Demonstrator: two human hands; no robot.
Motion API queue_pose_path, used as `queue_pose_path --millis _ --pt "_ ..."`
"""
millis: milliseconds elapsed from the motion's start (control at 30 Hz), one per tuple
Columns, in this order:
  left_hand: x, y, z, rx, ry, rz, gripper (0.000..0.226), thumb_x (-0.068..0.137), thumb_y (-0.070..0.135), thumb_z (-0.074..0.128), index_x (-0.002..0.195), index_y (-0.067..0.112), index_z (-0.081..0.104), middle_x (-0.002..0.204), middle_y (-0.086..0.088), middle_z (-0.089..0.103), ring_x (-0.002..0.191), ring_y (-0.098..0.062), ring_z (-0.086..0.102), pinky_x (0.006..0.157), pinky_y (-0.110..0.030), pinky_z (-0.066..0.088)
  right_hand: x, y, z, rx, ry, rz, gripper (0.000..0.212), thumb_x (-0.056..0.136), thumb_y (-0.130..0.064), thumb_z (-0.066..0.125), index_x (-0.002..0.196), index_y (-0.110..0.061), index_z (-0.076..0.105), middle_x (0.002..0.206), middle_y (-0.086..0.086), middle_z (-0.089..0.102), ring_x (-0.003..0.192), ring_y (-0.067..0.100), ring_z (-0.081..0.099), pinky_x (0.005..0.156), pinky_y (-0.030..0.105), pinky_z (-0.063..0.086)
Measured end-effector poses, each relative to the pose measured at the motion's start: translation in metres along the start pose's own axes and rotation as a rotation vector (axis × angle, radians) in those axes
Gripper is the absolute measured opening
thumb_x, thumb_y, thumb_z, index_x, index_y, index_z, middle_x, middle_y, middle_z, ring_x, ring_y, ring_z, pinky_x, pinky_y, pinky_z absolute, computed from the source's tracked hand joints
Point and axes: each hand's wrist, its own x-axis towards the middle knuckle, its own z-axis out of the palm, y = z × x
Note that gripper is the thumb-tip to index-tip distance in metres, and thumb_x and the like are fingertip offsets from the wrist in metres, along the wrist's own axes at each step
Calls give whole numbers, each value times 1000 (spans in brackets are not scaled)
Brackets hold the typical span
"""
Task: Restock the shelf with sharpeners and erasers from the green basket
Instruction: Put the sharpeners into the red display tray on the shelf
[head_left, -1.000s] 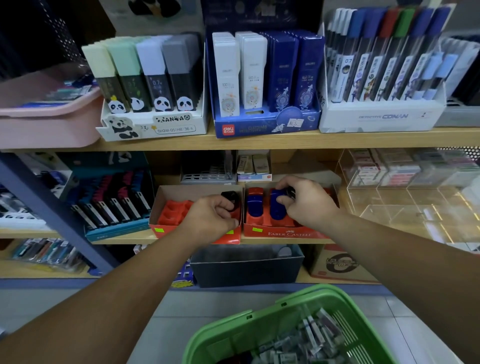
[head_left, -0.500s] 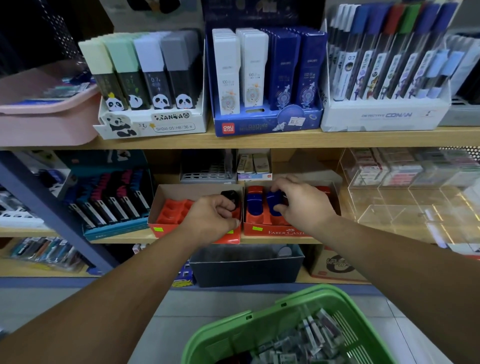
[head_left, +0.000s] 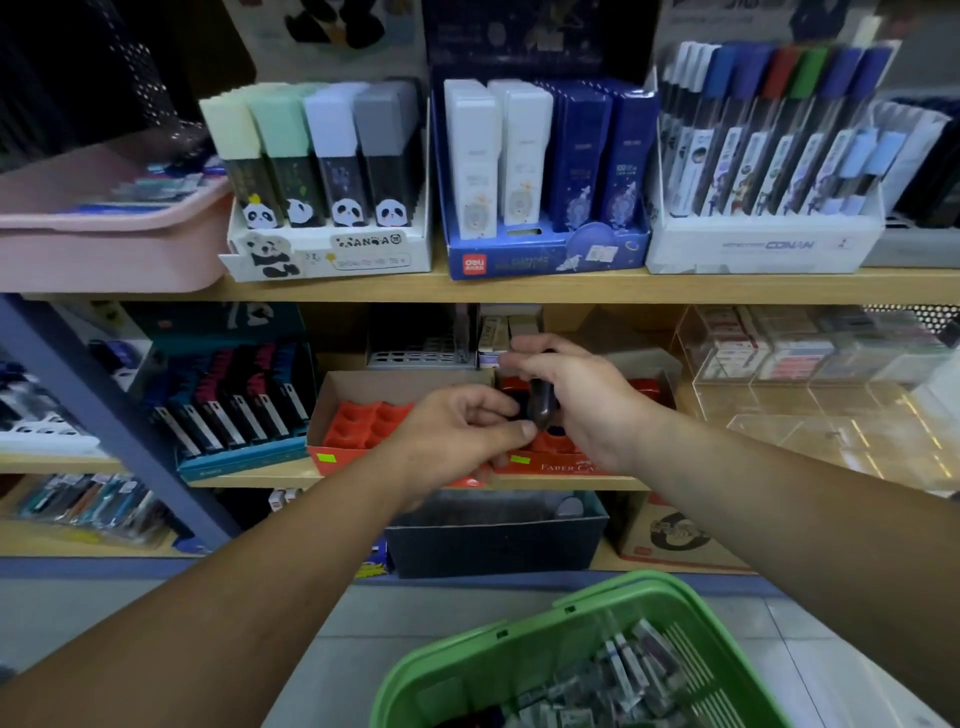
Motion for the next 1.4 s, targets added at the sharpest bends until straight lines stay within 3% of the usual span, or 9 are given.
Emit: queue_pose_path --millis 100,200,300,500,700,933,1067,1233,1400 --pt "-17 9 -7 -246 -167 -52 25 94 16 74 117 9 70 105 -13 77 88 -22 74 71 -33 59 -2 -2 16 -32 -29 -32 21 102 -29 59 121 -33 67 131 -1 65 124 18 57 114 43 45" --pt "-27 5 -24 -303 -46 -70 31 90 14 78 117 5 65 98 -12 77 82 -19 73 74 -33 61 -4 -4 26 -312 -39 -26 26 104 -46 55 127 -38 62 132 -4 62 123 18 55 110 40 44" --pt "-33 -7 -46 -208 146 -66 32 85 7 81 112 7 64 87 -9 77 73 -15 73 67 -27 61 0 -7 35 -439 -23 -40 25 102 -28 66 126 -21 64 116 3 70 104 20 69 85 38 60" --pt "-24 -34 -71 -238 277 -41 29 84 6 83 108 10 67 92 -10 78 83 -20 77 74 -32 63 21 -6 55 -207 -83 18 27 88 -5 80 112 -9 68 112 16 74 98 29 76 82 33 65" --pt "-5 -65 -85 548 405 35 33 90 27 73 123 30 70 113 8 71 104 -14 66 89 -37 59 55 -6 63 -816 40 -238 27 92 -22 80 117 -21 73 109 -3 70 101 16 67 89 28 55" --pt "0 -88 -90 652 310 29 36 93 44 70 126 28 71 123 7 68 111 -14 62 92 -30 53 80 18 77 -1144 11 -348 33 89 -33 82 120 -28 73 122 1 69 114 23 63 99 40 54" --pt "2 -91 -88 709 310 39 38 92 51 65 124 31 72 122 5 67 114 -16 60 97 -39 55 86 31 78 -1329 -51 -450 33 95 -37 73 128 -30 70 127 1 61 122 23 52 101 39 47" --pt "-4 -84 -88 748 291 45 37 95 43 66 129 27 68 125 4 62 118 -17 57 99 -38 52 77 31 74 -1510 -168 -590 43 98 -41 67 140 -31 62 131 -3 62 129 22 46 110 44 40" --pt "-24 -70 -82 939 303 185 45 94 35 66 136 21 63 130 -3 57 125 -24 47 108 -42 45 32 27 56 -1410 2 -769 37 96 -47 65 128 -29 71 119 -3 68 119 23 59 98 42 50"
